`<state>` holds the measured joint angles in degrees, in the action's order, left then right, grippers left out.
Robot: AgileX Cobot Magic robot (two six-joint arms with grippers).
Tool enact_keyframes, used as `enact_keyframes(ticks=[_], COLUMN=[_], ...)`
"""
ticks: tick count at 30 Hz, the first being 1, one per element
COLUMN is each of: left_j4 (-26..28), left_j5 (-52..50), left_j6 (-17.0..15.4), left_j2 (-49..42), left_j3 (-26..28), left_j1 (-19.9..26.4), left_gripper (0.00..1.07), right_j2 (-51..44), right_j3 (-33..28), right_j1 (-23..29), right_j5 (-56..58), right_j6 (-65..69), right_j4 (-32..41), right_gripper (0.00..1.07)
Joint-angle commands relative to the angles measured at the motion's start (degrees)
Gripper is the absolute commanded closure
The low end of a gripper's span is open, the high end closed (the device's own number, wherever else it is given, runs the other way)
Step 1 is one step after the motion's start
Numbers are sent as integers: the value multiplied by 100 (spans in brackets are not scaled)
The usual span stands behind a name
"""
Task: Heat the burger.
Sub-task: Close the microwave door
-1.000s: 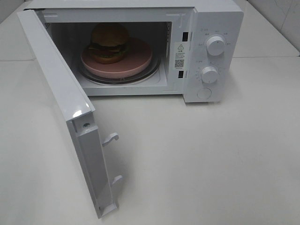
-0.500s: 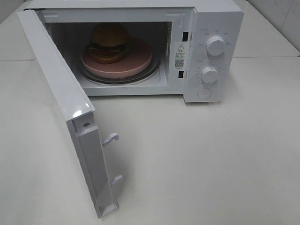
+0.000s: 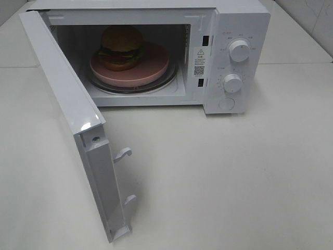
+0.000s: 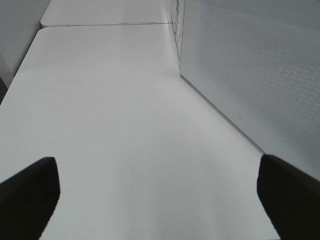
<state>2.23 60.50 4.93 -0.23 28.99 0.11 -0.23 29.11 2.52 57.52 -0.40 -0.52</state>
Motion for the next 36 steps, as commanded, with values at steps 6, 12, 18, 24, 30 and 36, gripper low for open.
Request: enact_keyframes(ticks=[6, 12, 18, 24, 30, 36], left_j4=[-11, -155, -223, -223, -223, -264], left_j5=[-57, -69, -636, -1633, -2555, -4005], left_j6=[34, -29, -11, -11, 0, 0], left_j2=[-86, -46, 74, 613, 1272, 1856], left_j3=[0, 6, 160, 149, -57, -584], left_j1=[-11, -11, -11, -11, -11, -11], left_gripper=[2, 2, 2, 4, 14, 34], right_j2=[-172, -172, -172, -172, -172, -172], right_j3=[-11, -11, -11, -11, -11, -11], right_j1=[-40, -40, -40, -40, -40, -40], right_j5=[-63, -63, -63, -63, -63, -63], right_j6=[40, 40, 40, 40, 40, 40], right_j4=[-17, -17, -17, -17, -17, -17], right_gripper=[60, 60, 60, 60, 60, 60])
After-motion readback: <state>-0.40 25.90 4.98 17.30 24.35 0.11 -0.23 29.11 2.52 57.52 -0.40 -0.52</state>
